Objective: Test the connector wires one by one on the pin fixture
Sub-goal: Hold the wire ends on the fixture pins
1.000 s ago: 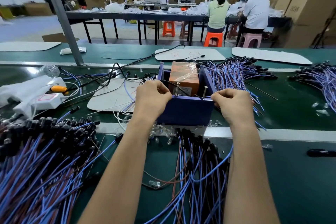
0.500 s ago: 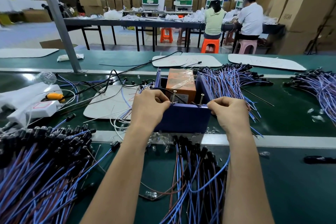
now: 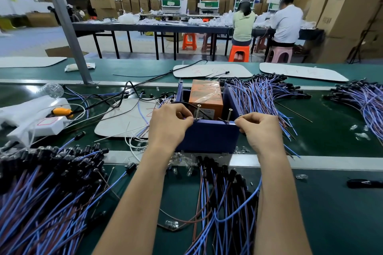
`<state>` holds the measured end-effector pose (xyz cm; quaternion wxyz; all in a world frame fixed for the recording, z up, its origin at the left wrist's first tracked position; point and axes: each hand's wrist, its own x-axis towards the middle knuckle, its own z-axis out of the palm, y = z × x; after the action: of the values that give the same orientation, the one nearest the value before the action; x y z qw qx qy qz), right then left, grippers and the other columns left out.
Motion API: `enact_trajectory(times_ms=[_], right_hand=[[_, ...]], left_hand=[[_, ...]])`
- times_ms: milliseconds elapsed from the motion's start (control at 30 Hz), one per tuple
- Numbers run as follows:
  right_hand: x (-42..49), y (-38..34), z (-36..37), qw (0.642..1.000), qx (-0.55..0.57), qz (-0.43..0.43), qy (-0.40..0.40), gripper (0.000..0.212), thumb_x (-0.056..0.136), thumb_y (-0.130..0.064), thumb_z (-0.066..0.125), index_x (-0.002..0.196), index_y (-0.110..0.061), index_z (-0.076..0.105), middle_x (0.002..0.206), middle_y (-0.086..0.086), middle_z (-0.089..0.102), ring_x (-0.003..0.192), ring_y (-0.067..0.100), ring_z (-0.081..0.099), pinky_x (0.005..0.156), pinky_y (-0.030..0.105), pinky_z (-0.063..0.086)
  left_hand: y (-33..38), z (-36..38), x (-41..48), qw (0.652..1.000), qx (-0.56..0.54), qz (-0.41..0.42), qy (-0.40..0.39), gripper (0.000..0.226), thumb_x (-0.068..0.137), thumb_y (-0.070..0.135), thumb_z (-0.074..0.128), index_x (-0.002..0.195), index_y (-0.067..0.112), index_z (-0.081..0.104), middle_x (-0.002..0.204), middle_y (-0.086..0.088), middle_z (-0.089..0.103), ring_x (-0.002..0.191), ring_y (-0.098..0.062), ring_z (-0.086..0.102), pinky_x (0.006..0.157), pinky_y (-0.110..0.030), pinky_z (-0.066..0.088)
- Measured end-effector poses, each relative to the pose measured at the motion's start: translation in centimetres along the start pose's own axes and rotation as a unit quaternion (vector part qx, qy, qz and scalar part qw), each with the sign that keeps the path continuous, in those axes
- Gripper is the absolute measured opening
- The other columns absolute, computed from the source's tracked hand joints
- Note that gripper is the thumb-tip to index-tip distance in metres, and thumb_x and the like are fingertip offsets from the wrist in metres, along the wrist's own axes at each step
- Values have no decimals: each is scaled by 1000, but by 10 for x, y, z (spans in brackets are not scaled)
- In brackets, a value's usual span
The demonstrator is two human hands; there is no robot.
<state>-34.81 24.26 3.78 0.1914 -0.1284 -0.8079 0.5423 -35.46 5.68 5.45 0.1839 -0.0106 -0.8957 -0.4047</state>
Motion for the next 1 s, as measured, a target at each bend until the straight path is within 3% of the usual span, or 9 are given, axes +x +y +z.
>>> enact_trajectory(times_ms=[133,300,600,833,933,1000], right_hand=[[0,2,2,1000,-17,-4,8,19,76,-13,68,59,-22,67,60,-3,65,69,24,60,68,34,48],[0,1,2,999,-36,-12,13,18,78,-16,68,61,-24,66,63,-4,66,69,20,60,64,29,45],[-2,-1,3,997,-76,-19,13,9,79,-18,68,71,-22,69,74,2,69,78,26,64,66,30,45],[-5,-6,-3,999,-41,0,-14,16,81,-13,66,67,-20,68,62,-2,65,70,20,61,70,36,50],[-10,-18,-16,999,8,-15,-38,12,88,-11,63,77,-14,68,49,-6,63,50,1,52,55,19,44],[-19,-33,-33,992,88,-30,-85,13,91,-12,61,78,-15,64,51,-4,65,46,-2,49,46,9,38]], left_hand=[[-2,1,0,1000,-16,0,-1,13,79,17,72,71,28,72,61,16,58,64,-2,54,57,-11,36],[-2,1,0,1000,-28,-4,-5,15,79,19,74,69,29,71,63,11,60,68,-9,55,65,-23,42],[-3,2,0,1000,-25,-11,-1,12,80,22,73,71,30,71,63,16,59,70,-6,56,64,-20,38],[-1,-4,1,1000,-18,-15,-12,13,80,20,71,71,28,70,63,16,58,67,-7,54,63,-21,38],[9,-22,0,999,-32,-1,35,10,82,20,69,74,26,68,63,16,57,63,-2,52,58,-11,36],[20,-42,-5,996,-79,28,42,9,83,18,67,75,22,67,67,11,62,63,-3,53,62,-13,41]])
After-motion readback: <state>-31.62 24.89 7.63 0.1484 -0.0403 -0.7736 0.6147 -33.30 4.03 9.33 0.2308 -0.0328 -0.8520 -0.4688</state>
